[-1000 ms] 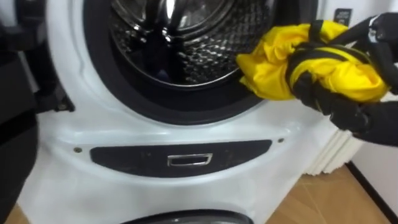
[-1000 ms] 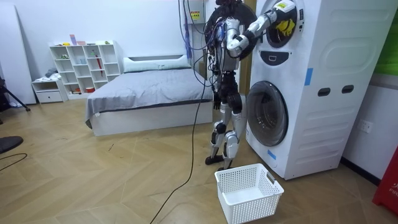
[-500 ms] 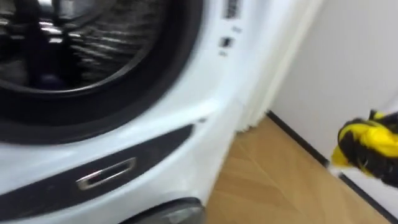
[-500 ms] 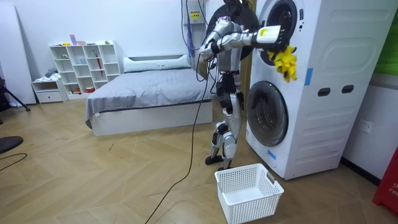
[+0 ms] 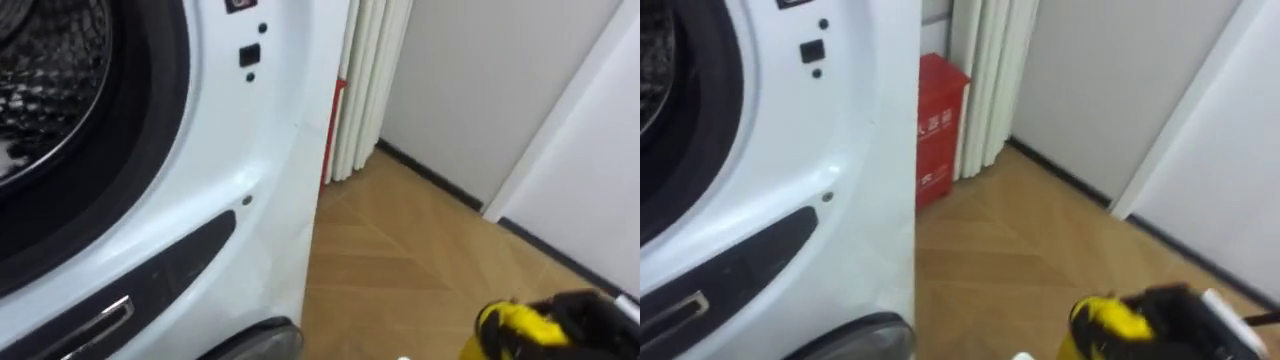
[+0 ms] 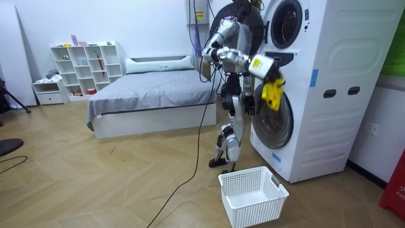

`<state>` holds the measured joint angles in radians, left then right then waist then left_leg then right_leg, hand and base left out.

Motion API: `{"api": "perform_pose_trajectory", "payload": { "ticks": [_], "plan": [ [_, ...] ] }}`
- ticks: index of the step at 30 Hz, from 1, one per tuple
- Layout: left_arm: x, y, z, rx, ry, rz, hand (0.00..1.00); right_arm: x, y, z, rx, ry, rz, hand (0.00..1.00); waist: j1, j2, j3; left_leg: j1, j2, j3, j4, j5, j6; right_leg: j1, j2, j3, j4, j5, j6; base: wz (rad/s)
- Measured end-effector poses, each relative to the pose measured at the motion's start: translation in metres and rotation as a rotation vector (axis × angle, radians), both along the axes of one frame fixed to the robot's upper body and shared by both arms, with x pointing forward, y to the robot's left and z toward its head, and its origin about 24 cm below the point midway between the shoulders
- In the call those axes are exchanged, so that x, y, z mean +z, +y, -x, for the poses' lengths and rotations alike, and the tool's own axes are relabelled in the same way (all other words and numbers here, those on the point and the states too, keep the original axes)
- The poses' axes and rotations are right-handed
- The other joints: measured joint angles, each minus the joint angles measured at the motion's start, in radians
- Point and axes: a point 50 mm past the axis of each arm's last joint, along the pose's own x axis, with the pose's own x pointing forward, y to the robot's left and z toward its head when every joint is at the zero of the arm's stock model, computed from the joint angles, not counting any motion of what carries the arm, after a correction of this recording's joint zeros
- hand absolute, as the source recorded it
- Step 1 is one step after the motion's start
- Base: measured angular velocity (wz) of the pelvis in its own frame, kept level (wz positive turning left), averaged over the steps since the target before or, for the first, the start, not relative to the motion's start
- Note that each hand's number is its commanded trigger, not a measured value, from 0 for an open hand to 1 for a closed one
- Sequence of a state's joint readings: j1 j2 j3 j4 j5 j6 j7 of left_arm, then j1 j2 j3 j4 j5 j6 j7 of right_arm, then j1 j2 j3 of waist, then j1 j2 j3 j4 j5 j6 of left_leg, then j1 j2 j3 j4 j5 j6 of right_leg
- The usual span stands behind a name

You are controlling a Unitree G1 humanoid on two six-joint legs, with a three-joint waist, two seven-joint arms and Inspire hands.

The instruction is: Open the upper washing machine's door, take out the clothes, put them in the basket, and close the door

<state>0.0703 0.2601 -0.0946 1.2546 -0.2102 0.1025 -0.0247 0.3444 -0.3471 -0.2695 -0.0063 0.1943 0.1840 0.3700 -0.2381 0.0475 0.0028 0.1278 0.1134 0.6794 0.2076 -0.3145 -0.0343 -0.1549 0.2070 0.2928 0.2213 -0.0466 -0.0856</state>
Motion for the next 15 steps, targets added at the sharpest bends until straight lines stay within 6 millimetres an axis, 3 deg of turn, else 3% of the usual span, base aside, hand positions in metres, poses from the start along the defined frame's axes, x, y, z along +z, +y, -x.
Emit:
{"api": "perform_pose_trajectory", "payload": {
  "ticks": [1, 7, 9, 11, 12, 13, 15],
  "plan": [
    [-0.001, -0.004, 0.000, 0.002, 0.000, 0.015, 0.00, -0.011, 0.001, 0.000, -0.010, 0.039, -0.020, 1.00, 0.001, 0.024, 0.0010, -0.004, -0.004, -0.001, -0.006, 0.000, 0.000, -0.008, 0.000, 0.002, 0.001, -0.002, 0.002, -0.07],
    [-0.004, -0.019, -0.006, 0.011, -0.026, 0.063, 0.00, -0.073, 0.014, 0.018, -0.100, 0.250, -0.099, 1.00, -0.003, 0.063, -0.0066, -0.039, -0.005, -0.010, -0.002, 0.001, 0.001, -0.043, -0.001, -0.013, 0.001, -0.001, -0.001, 0.07],
    [-0.006, -0.028, -0.006, 0.015, -0.031, 0.089, 0.00, -0.084, 0.014, 0.026, -0.150, 0.297, -0.092, 1.00, -0.003, 0.086, -0.0118, -0.056, -0.005, -0.016, 0.001, 0.001, 0.002, -0.055, -0.003, -0.017, 0.001, 0.000, -0.002, 0.05],
    [-0.008, -0.034, -0.007, 0.007, -0.035, 0.107, 0.00, -0.094, 0.012, 0.035, -0.196, 0.337, -0.087, 1.00, -0.010, 0.100, -0.0081, -0.066, -0.005, -0.028, 0.008, 0.004, 0.004, -0.058, -0.007, -0.024, 0.003, 0.001, -0.003, 0.13],
    [-0.007, -0.036, -0.011, -0.005, -0.050, 0.112, 0.00, -0.100, 0.010, 0.041, -0.230, 0.370, -0.077, 1.00, -0.007, 0.118, -0.0101, -0.071, -0.005, -0.034, 0.011, 0.004, 0.004, -0.062, -0.008, -0.027, 0.004, 0.001, -0.004, 0.00],
    [-0.007, -0.036, -0.012, -0.008, -0.058, 0.112, 0.00, -0.104, 0.008, 0.045, -0.263, 0.387, -0.063, 1.00, -0.003, 0.122, -0.0097, -0.080, -0.007, -0.033, 0.011, 0.005, 0.006, -0.076, -0.008, -0.024, 0.016, 0.000, -0.004, 0.00],
    [-0.007, -0.036, -0.013, -0.004, -0.063, 0.112, 0.00, -0.107, 0.006, 0.044, -0.296, 0.395, -0.048, 1.00, -0.002, 0.138, -0.0063, -0.090, -0.007, -0.033, 0.011, 0.007, 0.008, -0.095, -0.009, -0.024, 0.033, -0.003, -0.003, -0.03]
  ]
}}
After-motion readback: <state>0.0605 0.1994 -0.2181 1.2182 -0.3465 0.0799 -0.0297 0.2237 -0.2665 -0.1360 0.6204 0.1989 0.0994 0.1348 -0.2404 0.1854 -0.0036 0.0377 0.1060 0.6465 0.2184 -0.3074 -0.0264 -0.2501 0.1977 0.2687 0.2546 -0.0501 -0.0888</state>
